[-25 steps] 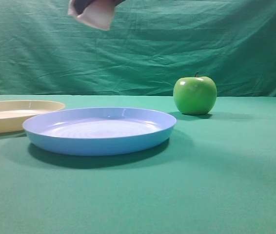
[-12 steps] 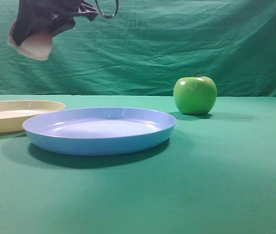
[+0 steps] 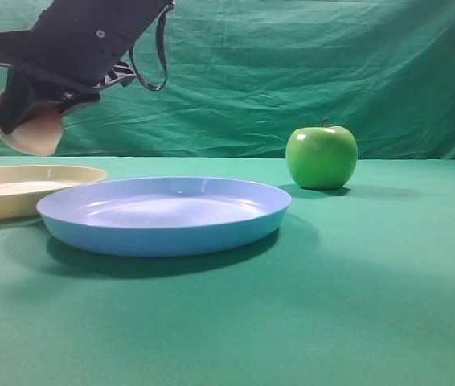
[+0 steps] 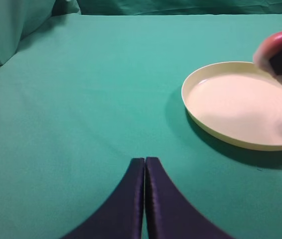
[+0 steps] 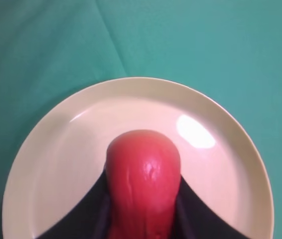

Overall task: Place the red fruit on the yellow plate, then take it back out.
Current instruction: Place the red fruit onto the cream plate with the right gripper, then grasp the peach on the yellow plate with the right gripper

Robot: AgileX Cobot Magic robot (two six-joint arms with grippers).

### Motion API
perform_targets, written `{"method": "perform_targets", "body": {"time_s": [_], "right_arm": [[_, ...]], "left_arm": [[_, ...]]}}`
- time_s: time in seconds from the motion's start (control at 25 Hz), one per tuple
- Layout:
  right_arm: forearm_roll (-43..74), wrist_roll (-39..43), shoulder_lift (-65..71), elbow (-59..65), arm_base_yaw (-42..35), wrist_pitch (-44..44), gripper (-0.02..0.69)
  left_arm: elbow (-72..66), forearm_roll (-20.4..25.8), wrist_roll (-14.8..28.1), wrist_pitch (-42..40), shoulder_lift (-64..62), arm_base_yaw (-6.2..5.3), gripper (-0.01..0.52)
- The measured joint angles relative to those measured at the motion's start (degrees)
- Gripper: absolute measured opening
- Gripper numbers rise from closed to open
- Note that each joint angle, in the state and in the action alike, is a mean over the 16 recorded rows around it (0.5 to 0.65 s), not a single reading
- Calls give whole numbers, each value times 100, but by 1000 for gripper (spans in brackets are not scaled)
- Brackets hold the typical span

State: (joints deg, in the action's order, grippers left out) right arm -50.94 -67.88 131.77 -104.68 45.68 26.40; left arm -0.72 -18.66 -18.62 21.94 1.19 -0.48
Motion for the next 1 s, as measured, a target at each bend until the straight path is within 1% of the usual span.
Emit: {"method": "perform_targets", "body": {"time_s": [0.24,0.32,0.4,0.44,0.52,0.84,1.0], "right_arm": [[-47,71,-119,0,-38,89,559],[-33,173,-229,0,-90,199,585],[-13,318,-373,0,-171,362,583],[-2,408,-454,0,-222,462,569],[28,627,-640,0,-346,696,517],[340,1859,-1534,0,-1042,1924,197],[777,2629,-2003,17,-1337,2445,68]], "left_arm": [[0,0,0,0,0,0,0],[0,0,0,0,0,0,0],[0,0,0,0,0,0,0],[0,0,0,0,0,0,0],[0,0,0,0,0,0,0],[0,0,0,0,0,0,0],[0,0,0,0,0,0,0]]}}
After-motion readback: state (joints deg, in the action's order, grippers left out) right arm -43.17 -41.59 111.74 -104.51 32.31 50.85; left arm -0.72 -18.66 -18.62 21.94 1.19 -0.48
